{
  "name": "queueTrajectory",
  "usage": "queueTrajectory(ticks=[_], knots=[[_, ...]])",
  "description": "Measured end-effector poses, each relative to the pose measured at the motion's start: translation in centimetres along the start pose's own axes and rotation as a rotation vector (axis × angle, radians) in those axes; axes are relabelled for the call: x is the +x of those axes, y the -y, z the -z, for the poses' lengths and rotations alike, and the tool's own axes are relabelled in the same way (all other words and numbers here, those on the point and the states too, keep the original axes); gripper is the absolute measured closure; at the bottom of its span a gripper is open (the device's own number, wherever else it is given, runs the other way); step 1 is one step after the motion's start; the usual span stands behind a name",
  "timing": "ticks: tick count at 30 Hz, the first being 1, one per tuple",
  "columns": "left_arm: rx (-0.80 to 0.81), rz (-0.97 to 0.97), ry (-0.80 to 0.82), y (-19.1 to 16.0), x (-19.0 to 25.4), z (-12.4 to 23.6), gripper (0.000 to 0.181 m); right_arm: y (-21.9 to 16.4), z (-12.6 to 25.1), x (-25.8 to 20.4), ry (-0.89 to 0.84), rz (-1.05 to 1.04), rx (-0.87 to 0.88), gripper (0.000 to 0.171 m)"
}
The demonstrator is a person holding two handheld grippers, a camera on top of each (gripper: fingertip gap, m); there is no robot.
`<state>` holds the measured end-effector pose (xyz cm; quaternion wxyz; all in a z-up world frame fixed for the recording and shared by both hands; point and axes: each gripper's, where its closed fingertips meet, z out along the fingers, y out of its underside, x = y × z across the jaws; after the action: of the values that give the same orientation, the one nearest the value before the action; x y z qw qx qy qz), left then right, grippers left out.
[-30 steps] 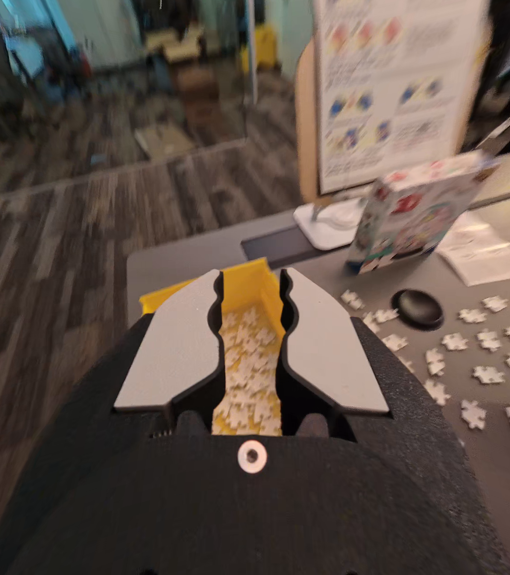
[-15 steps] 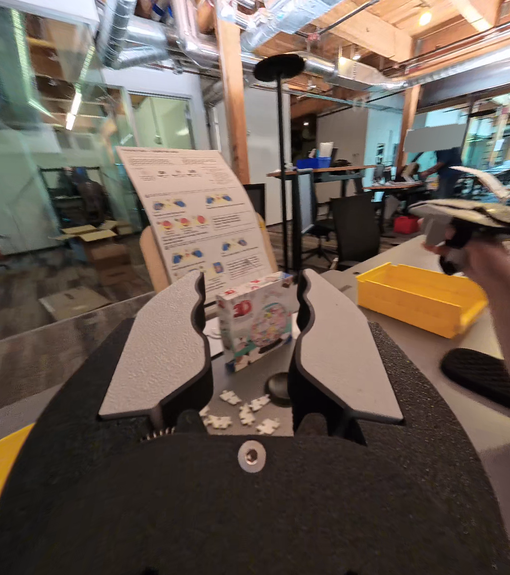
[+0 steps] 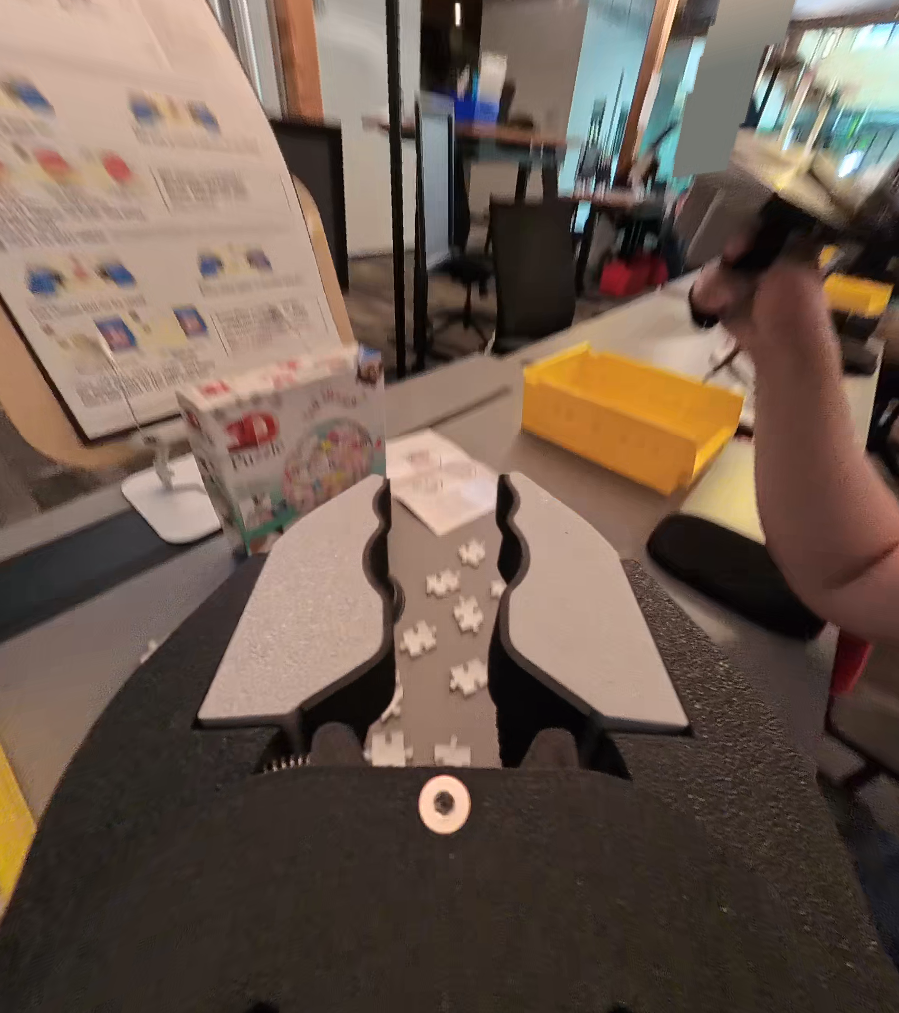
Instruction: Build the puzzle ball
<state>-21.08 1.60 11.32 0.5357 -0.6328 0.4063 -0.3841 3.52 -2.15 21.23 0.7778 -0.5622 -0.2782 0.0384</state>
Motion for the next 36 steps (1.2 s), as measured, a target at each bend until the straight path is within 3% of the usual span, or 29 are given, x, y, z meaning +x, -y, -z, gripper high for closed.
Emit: queueTrajectory(ticks=[7, 9, 14, 24, 30, 36], knots=[[-0.415, -0.034, 0.056, -14.1, 0.2, -2.0, 0.153, -5.2, -1.6, -2.4, 0.205, -0.130, -0.066, 0.164], [-0.538, -0.011, 0.032, -18.0, 0.8, -1.9, 0.147, -5.8, -2.2, -3.3, 0.247, -0.129, -0.077, 0.164], [-0.710, -0.065, 0.036, -24.2, 1.0, -1.8, 0.136, -7.3, -3.3, -5.2, 0.287, -0.009, -0.150, 0.164], [-0.809, -0.093, -0.019, -26.7, 0.7, -3.1, 0.141, -6.4, -2.9, -5.5, 0.312, 0.010, -0.135, 0.164], [-0.830, -0.121, -0.032, -26.8, 0.5, -3.4, 0.155, -6.8, -2.6, -4.5, 0.291, 0.031, -0.152, 0.164], [-0.840, -0.165, -0.047, -26.8, 0.7, -3.5, 0.155, -6.7, -1.9, -3.5, 0.271, 0.031, -0.157, 0.164]])
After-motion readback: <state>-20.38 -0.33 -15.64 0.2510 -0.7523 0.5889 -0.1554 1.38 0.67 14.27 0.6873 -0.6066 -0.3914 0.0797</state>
